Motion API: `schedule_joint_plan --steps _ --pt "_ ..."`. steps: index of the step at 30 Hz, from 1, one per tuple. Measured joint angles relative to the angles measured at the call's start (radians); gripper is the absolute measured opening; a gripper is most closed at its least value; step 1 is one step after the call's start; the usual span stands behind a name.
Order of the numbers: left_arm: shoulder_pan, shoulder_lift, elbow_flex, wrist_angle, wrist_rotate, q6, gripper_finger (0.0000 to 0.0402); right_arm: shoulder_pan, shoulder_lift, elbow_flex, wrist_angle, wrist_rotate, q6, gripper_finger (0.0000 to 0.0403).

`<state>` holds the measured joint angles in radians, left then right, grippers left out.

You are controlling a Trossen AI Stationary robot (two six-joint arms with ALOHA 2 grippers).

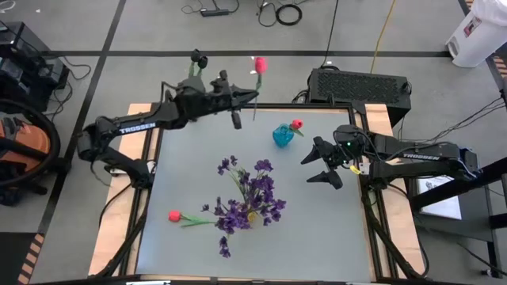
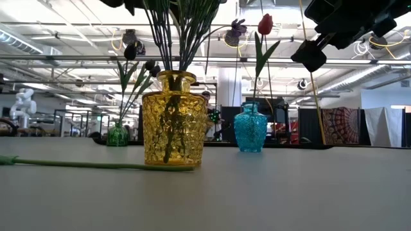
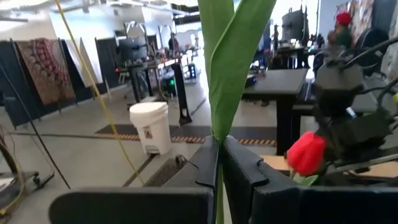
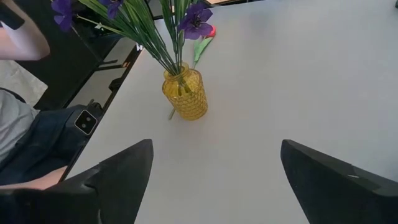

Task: Sort flowers into vase by color
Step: Put the bottom pink flower into the blue vase

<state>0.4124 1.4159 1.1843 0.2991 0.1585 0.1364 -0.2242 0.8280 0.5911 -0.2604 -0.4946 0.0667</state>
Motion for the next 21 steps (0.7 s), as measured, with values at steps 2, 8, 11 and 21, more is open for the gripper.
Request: schedule_joint_plan --steps 2,8,11,21 --pt "0.008 0.028 0.027 -0.005 0.003 0.0 0.0018 0.0 0.0 0.0 0.0 0.0 0.0 0.0345" --pt "0.004 0.119 0.097 0.029 0.006 -0.005 0.0018 0.0 0.0 0.0 0.0 0.0 0.0 0.0345" --pt "-0.002 0.169 0.106 0.08 0.008 -0.046 0.0018 0.0 0.0 0.0 0.0 0.0 0.0 0.0345" --pt "-0.022 0.247 0.128 0.135 0.019 -0.08 0.0018 0.0 0.0 0.0 0.0 0.0 0.0 0.0345"
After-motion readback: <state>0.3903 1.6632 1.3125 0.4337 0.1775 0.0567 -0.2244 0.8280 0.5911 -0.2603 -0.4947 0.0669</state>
